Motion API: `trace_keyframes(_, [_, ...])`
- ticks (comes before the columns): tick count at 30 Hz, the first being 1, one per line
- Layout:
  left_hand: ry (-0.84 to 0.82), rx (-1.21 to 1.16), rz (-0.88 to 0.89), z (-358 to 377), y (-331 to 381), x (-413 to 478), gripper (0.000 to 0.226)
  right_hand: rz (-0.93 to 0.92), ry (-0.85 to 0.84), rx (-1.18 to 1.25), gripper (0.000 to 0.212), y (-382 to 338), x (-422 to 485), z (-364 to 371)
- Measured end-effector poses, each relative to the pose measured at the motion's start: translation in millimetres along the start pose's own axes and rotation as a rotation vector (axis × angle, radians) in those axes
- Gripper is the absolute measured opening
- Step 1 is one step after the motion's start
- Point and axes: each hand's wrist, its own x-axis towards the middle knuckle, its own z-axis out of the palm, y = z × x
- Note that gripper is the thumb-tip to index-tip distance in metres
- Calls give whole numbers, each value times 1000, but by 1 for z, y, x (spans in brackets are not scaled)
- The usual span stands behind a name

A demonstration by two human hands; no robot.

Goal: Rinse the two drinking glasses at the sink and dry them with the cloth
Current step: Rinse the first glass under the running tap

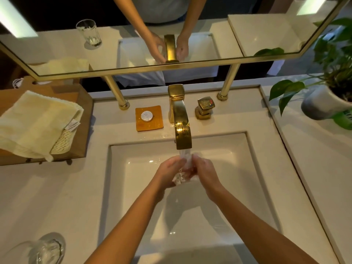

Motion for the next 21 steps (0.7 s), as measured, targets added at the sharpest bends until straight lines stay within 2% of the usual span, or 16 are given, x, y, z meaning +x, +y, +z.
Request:
trace_keyframes(2, [138, -348, -215, 5, 1, 5, 35, -141, -25, -122, 45, 3, 0, 13])
trace_keyframes(4, [88, -756, -389, 0, -1, 5, 40, -248, -94, -165, 49, 5, -1, 21])
trace_keyframes(5, [48, -878, -426, -6, -2, 4, 43, -275, -134, -163, 51, 5, -2, 22])
trace_keyframes(7, [-12, -924, -431, -13, -3, 0, 45, -310, -180, -168, 48, 4, -2, 20])
trace_keyframes(9, [-40, -831, -336, -11, -6, -3, 40, -324, -175, -198, 39, 4, 0, 18])
trace_keyframes(11, [38, -602, -175, -4, -10, -5, 56, -284, -169, -207, 35, 6, 4, 14])
trace_keyframes(12, [94, -480, -75, 0, -16, -3, 69, -194, -203, -151, 39, 3, 6, 13])
trace_keyframes(13, [156, -375, 24, 4, -18, -4, 72, -35, -252, -42, 45, -2, 7, 10])
trace_keyframes(15, [311, -140, 272, 11, -23, -7, 56, 341, -338, 191, 59, -14, 6, 3])
trace_keyframes(17, [390, 168, 520, 13, -32, -5, 45, 504, -401, 319, 64, -22, 8, -5])
trace_keyframes(18, [395, 241, 587, 12, -35, -1, 41, 550, -382, 356, 63, -26, 7, -6])
trace_keyframes(19, [387, 254, 571, 11, -34, 1, 36, 578, -329, 359, 59, -26, 8, -4])
trace_keyframes(21, [388, 95, 388, 10, -25, 9, 25, 526, -218, 287, 47, -21, 7, 7])
